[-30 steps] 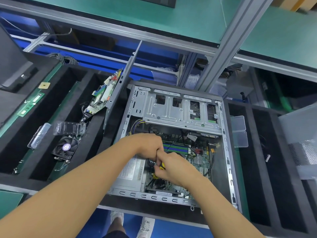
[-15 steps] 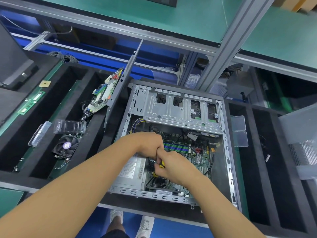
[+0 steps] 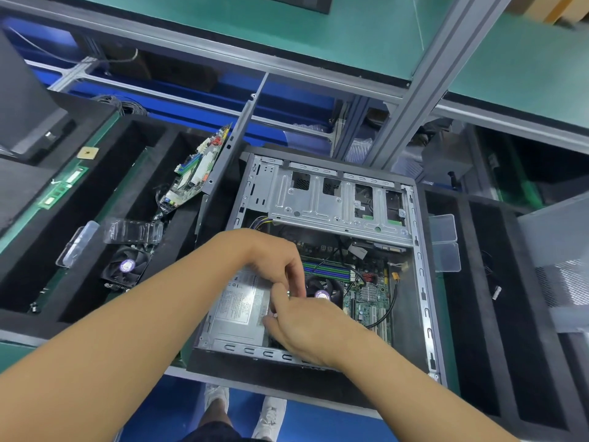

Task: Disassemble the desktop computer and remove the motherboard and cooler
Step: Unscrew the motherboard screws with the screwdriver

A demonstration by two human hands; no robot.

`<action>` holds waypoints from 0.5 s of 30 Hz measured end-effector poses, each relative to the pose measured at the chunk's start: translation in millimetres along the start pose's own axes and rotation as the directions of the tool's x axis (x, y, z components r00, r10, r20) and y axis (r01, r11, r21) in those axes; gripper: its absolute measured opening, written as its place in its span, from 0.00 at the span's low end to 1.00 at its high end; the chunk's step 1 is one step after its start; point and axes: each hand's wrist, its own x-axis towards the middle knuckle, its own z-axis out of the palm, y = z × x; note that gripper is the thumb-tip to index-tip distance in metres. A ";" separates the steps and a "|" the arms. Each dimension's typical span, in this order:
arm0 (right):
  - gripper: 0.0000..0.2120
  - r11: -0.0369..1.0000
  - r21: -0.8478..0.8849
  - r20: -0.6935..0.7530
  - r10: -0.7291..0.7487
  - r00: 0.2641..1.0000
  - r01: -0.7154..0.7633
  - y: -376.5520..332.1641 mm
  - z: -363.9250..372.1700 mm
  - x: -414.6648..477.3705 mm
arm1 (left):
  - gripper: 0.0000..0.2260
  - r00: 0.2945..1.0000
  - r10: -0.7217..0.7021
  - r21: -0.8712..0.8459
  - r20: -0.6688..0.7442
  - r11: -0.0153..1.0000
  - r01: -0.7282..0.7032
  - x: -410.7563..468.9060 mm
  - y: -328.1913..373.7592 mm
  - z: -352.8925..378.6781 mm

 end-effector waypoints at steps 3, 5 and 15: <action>0.13 0.995 0.094 0.058 0.030 0.998 -0.035 -6.7 -1.3 -1.2 | 0.16 0.999 -0.028 0.064 0.043 0.998 0.025 -2.4 2.2 -1.2; 0.13 0.988 0.143 0.081 0.038 0.996 -0.049 -6.7 -3.4 -2.7 | 0.15 0.999 -0.019 0.053 0.040 0.998 0.017 -4.1 4.0 -2.8; 0.12 0.976 0.216 -0.117 0.054 0.992 -0.027 -6.7 4.8 -8.7 | 0.17 0.973 0.066 0.041 -0.223 0.997 -0.058 -37.2 -2.8 2.8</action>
